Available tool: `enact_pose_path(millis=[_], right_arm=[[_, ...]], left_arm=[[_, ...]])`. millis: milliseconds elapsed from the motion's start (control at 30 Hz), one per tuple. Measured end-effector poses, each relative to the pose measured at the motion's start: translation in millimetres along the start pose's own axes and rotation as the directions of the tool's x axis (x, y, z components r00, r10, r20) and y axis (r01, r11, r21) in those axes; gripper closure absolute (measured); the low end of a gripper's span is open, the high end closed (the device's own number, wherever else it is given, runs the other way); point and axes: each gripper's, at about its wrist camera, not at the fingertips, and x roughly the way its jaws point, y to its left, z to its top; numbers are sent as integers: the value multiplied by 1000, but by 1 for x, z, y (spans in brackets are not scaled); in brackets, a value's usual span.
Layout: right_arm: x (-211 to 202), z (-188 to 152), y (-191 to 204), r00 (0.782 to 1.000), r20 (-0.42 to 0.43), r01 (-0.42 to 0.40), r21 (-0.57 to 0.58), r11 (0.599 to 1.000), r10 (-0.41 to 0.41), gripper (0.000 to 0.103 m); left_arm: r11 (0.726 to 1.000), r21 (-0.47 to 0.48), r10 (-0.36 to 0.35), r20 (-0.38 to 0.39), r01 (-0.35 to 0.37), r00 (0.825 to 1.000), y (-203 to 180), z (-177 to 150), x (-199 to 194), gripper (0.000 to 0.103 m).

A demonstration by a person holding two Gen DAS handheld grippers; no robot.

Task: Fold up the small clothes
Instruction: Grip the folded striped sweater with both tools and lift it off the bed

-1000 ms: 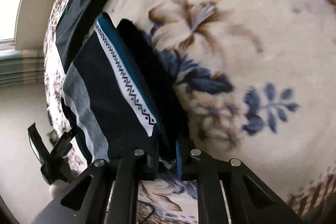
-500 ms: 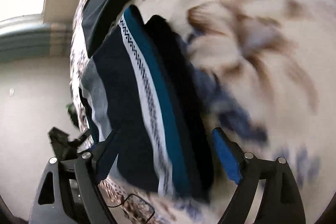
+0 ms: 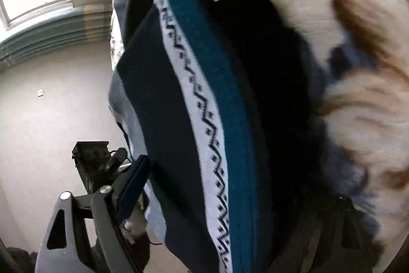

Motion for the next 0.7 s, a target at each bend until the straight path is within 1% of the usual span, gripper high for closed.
enact_pose_path(millis=[33, 67, 133, 233, 267, 300, 367, 467, 533, 600, 667, 700], right_arm=[[4, -2, 2, 1000, -6, 1, -4, 1000, -1, 54], [8, -4, 4, 1000, -8, 16, -9, 1000, -16, 58], [9, -5, 13, 999, 15, 35, -30, 999, -35, 72], [10, -9, 30, 998, 51, 47, -43, 998, -45, 75], [7, -12, 37, 997, 65, 51, -43, 998, -48, 76], [1, -15, 42, 996, 75, 52, -47, 998, -48, 76], [-4, -18, 57, 994, 94, 65, -60, 996, -59, 77], [-19, -18, 79, 991, 124, 61, -71, 996, -52, 77], [-34, -11, 94, 988, 150, 43, -88, 995, -30, 77], [-43, 4, 118, 984, 178, 32, -110, 993, -12, 77], [-54, 23, 137, 980, 199, 27, -129, 991, -1, 77], [-60, 39, 146, 978, 207, 26, -145, 989, 4, 77]], left_arm=[[1000, -6, -14, 10, 14, 1000, 0, 1, -3, 72], [1000, -12, -26, 18, 26, 1000, 1, 0, -7, 76], [999, -19, -43, 32, 44, 999, -2, 1, -15, 79], [998, -11, -54, 37, 55, 998, -10, 1, -28, 81], [998, -2, -64, 39, 64, 997, -17, 5, -33, 82], [998, 5, -68, 43, 68, 997, -16, 6, -38, 82], [997, 30, -72, 56, 71, 996, -28, 17, -50, 82], [995, 60, -81, 86, 76, 993, -50, 45, -65, 82], [994, 74, -82, 108, 74, 991, -64, 74, -72, 82], [994, 87, -78, 125, 67, 989, -76, 104, -73, 82], [994, 93, -74, 137, 61, 988, -86, 139, -69, 82], [994, 90, -70, 144, 57, 987, -92, 164, -63, 82]])
